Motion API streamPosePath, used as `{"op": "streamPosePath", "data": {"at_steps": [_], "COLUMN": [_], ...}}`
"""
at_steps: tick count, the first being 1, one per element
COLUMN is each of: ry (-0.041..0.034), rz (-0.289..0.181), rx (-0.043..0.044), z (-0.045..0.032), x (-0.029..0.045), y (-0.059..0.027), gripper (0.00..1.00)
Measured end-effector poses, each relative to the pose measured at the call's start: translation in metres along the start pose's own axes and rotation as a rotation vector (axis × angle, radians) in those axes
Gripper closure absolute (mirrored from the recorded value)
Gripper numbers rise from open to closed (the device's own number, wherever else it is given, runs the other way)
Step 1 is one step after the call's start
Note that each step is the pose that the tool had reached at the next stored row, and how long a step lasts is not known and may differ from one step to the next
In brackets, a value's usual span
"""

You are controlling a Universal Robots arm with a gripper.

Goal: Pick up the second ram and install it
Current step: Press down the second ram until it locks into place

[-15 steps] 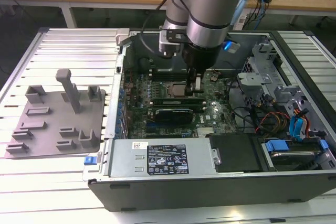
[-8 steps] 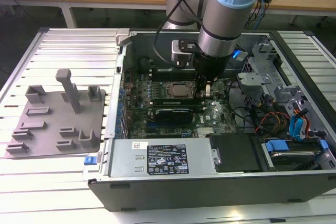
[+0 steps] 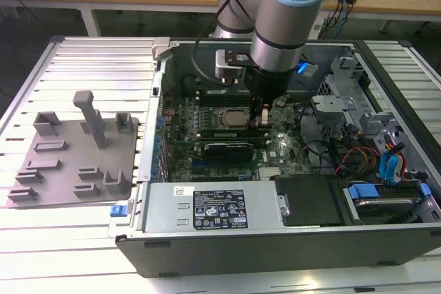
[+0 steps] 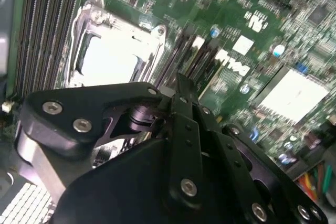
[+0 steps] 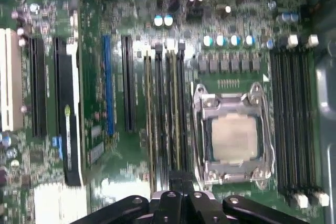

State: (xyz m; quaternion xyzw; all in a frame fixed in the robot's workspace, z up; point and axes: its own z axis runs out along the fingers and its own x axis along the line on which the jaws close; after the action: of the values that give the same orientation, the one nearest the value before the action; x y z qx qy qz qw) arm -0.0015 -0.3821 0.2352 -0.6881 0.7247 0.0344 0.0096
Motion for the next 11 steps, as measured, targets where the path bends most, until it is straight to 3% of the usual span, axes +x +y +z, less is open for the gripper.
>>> {"op": "streamPosePath", "data": {"at_steps": [2,5,11], "ry": [0.0,-0.0003,-0.0005], "rz": [0.0,0.0,-0.001], "rx": [0.0015,0.0072,0.0128], "z": [0.0003,0.0019,0.0056], "x": [0.0005,0.0022,0.0037], "y": [0.0095,0.0409,0.0675], "gripper": [0.92,0.92,0.92]}}
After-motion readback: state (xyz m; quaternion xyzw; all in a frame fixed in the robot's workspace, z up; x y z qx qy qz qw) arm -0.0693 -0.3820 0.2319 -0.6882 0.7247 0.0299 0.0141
